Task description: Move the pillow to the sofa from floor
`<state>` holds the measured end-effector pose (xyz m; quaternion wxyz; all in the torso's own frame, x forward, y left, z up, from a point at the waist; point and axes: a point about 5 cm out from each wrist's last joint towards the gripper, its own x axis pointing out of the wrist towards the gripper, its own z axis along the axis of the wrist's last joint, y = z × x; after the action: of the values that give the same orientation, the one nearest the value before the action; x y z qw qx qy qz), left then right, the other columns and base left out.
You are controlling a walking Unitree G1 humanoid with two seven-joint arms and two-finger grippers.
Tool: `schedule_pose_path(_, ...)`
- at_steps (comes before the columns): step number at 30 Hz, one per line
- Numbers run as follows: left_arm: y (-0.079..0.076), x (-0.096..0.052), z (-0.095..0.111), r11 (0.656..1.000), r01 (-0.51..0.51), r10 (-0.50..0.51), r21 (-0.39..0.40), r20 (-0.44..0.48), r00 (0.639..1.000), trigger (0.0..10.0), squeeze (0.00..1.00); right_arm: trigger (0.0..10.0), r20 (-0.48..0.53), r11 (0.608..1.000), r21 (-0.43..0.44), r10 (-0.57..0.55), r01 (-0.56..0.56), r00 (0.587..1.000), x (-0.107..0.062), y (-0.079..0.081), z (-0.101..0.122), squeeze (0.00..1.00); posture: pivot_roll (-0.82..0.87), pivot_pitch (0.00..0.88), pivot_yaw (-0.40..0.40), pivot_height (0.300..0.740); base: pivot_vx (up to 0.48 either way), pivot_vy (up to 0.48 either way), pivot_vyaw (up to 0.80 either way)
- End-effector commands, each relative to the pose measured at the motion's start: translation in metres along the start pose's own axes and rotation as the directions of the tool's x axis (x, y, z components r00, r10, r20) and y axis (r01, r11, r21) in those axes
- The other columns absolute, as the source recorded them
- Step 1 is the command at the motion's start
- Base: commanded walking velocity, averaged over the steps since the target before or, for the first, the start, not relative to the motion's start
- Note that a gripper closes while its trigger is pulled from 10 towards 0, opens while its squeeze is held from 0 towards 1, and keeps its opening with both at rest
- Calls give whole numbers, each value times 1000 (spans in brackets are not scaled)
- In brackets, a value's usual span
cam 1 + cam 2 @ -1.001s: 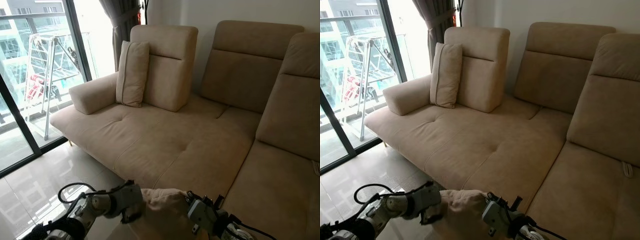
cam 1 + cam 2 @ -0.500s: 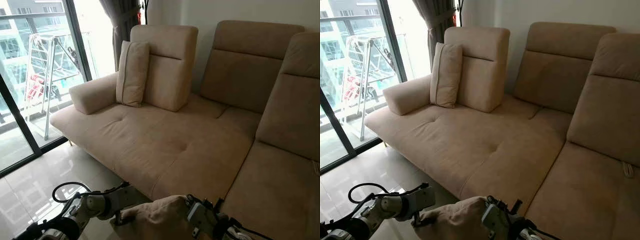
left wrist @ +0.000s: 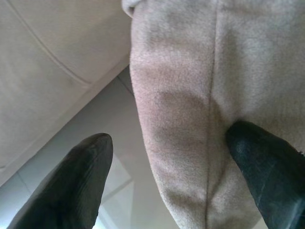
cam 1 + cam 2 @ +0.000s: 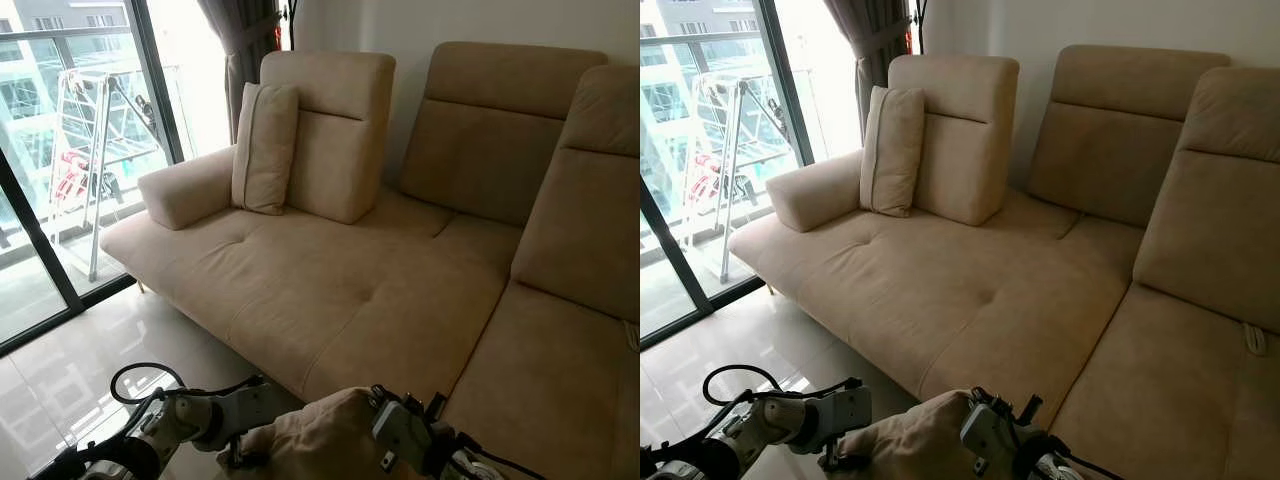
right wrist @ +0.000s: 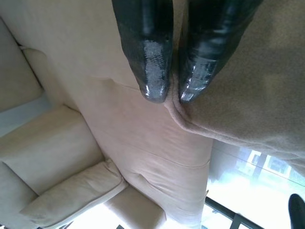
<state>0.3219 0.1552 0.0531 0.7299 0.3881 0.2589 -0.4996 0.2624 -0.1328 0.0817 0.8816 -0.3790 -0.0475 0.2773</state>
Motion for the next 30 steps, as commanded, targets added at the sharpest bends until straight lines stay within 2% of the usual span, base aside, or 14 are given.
schedule_pose_path(1, -7, 1, -10, 999, 42, -42, -3, -46, 998, 10000, 0, 0, 147, 991, -46, -116, 124, 982, 10, -25, 31, 0, 116, 0, 39, 601, 0, 0, 0)
schedule_pose_path(5, -9, 1, -8, 998, 58, -58, -13, -30, 998, 10000, 0, 0, 151, 986, -78, -136, 149, 979, 11, -29, 33, 0, 118, 0, 38, 601, 0, 0, 0)
schedule_pose_path(6, -9, 1, -6, 997, 75, -75, -16, -17, 997, 1804, 0, 0, 152, 982, -96, -146, 162, 977, 11, -30, 34, 0, 118, 0, 38, 601, 0, 0, 0)
schedule_pose_path(8, -9, 1, -6, 997, 75, -75, -16, -17, 997, 1804, 0, 0, 152, 982, -96, -146, 162, 977, 11, -30, 34, 0, 118, 0, 38, 601, 0, 0, 0)
schedule_pose_path(9, -10, 1, -5, 995, 98, -99, -20, -4, 995, 0, 0, 0, 155, 977, -118, -159, 178, 975, 11, -32, 35, 0, 118, 0, 38, 601, 0, 0, 0)
schedule_pose_path(15, -10, -1, -3, 993, 120, -119, -8, 18, 993, 0, 0, 0, 160, 962, -148, -205, 228, 966, 11, -38, 36, 0, 115, 0, 38, 601, 0, 0, 0)
schedule_pose_path(17, 1, -5, 4, 998, 54, -55, 30, 30, 998, 0, 0, 10000, 157, 952, -145, -246, 269, 956, 11, -43, 35, 0, 116, 0, 36, 601, 0, 0, 0)
schedule_pose_path(18, 1, -5, 4, 998, 54, -55, 30, 30, 998, 0, 0, 10000, 157, 952, -145, -246, 269, 956, 11, -43, 35, 0, 116, 0, 36, 601, 0, 0, 0)
schedule_pose_path(21, 13, -9, 12, 998, -26, 24, 52, 43, 999, 0, 0, 10000, 152, 954, -129, -252, 272, 956, 11, -41, 35, 0, 116, 0, 36, 601, 0, 0, 0)
schedule_pose_path(23, 13, -9, 12, 998, -26, 24, 52, 43, 999, 0, 0, 10000, 152, 954, -129, -252, 272, 956, 11, -41, 35, 0, 116, 0, 36, 601, 0, 0, 0)
schedule_pose_path(25, 27, -15, 20, 991, -93, 89, 91, 45, 995, 0, 0, 10000, 177, 961, -108, -234, 256, 956, 11, -35, 39, 0, 115, 0, 35, 601, 0, 0, 0)
schedule_pose_path(29, 34, -20, 25, 986, -111, 107, 122, 39, 994, 0, 0, 10000, 204, 964, -100, -224, 248, 953, 11, -31, 44, 0, 117, 0, 34, 601, 0, 0, 0)
schedule_pose_path(30, 36, -22, 27, 984, -111, 108, 138, 29, 994, 2471, 0, 10000, 212, 963, -96, -227, 252, 950, 11, -31, 46, 0, 116, 0, 34, 601, 0, 0, 0)
